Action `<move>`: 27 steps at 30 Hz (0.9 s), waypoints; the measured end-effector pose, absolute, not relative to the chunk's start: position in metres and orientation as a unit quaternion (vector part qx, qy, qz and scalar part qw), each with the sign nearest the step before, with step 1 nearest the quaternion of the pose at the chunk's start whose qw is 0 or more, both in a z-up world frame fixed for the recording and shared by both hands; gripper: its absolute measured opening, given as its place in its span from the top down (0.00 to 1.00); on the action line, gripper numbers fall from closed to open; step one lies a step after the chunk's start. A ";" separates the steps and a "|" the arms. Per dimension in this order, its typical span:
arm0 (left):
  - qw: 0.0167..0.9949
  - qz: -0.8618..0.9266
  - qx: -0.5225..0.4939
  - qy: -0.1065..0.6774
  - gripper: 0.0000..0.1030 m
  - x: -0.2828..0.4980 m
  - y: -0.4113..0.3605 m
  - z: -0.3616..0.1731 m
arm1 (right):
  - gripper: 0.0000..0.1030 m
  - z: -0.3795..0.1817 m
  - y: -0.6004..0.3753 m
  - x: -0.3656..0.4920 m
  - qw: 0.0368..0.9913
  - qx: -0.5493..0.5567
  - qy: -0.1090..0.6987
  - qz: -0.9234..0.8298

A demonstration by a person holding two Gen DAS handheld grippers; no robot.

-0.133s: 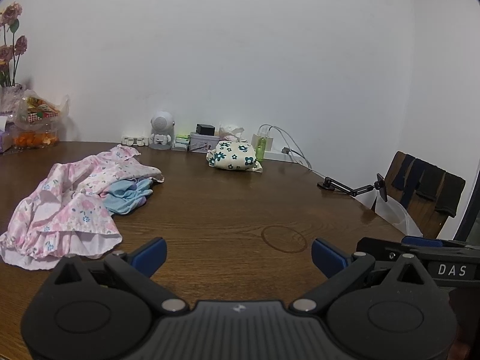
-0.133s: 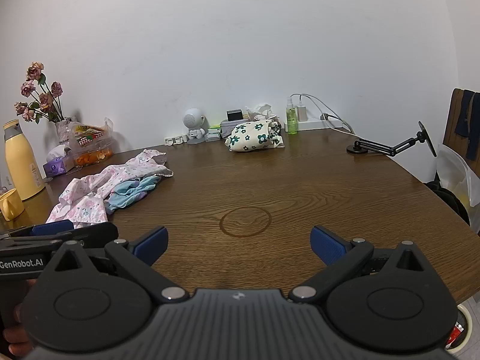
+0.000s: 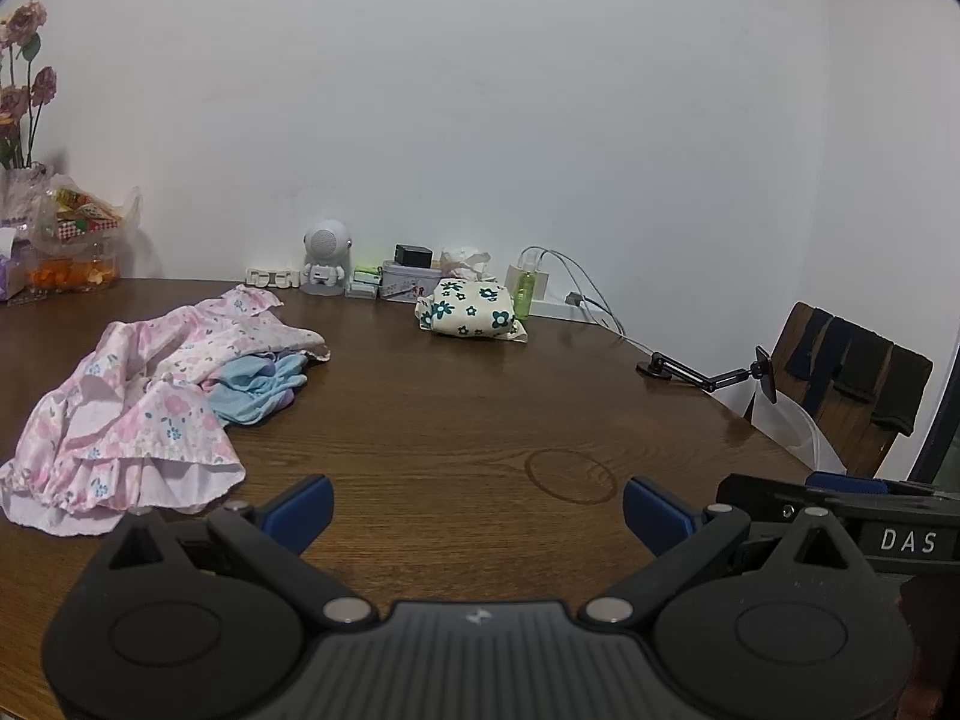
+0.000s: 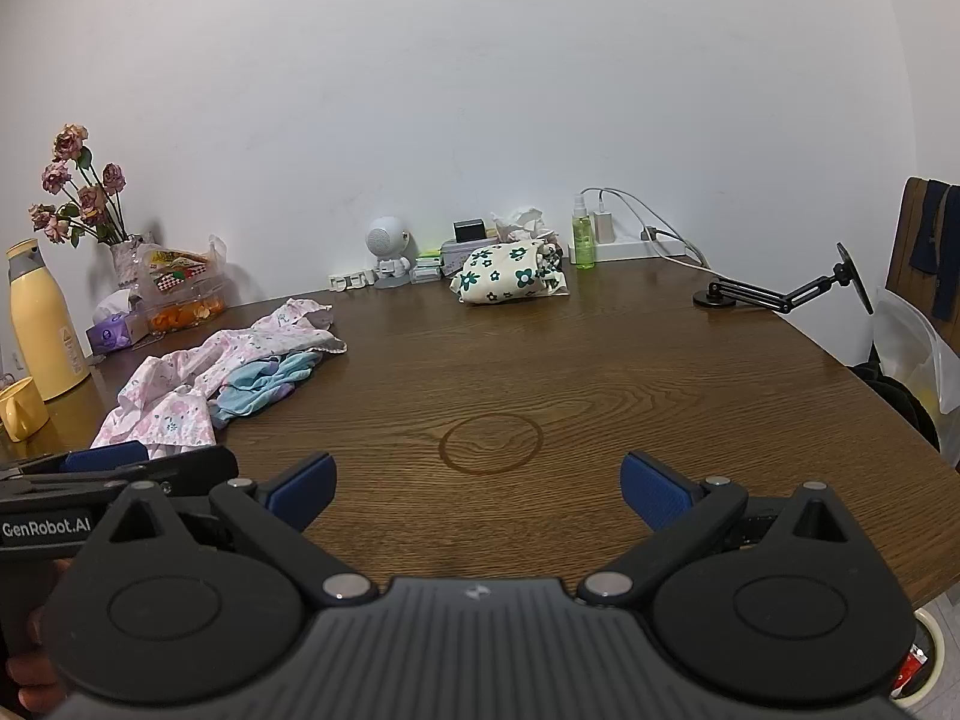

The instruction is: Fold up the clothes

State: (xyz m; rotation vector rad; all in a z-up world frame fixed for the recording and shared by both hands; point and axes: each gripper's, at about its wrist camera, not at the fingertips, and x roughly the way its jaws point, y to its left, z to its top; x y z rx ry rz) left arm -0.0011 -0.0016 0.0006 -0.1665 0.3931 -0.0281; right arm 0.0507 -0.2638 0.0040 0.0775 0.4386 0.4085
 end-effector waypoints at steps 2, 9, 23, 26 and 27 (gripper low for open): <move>0.977 -0.014 -0.083 0.195 0.00 -0.001 -0.001 0.000 | 0.00 0.004 -0.263 0.051 0.954 0.039 0.217 0.201; 0.977 -0.015 -0.084 0.194 0.00 -0.002 -0.001 0.000 | 0.00 0.005 -0.264 0.051 0.954 0.041 0.219 0.202; 0.978 -0.016 -0.084 0.193 0.00 -0.002 -0.001 -0.001 | 0.00 0.005 -0.263 0.050 0.954 0.040 0.217 0.201; 0.978 -0.015 -0.084 0.193 0.00 -0.003 -0.001 -0.001 | 0.00 0.005 -0.264 0.050 0.954 0.040 0.217 0.201; 0.978 -0.015 -0.084 0.193 0.00 -0.003 -0.002 -0.001 | 0.00 0.004 -0.264 0.050 0.954 0.041 0.217 0.202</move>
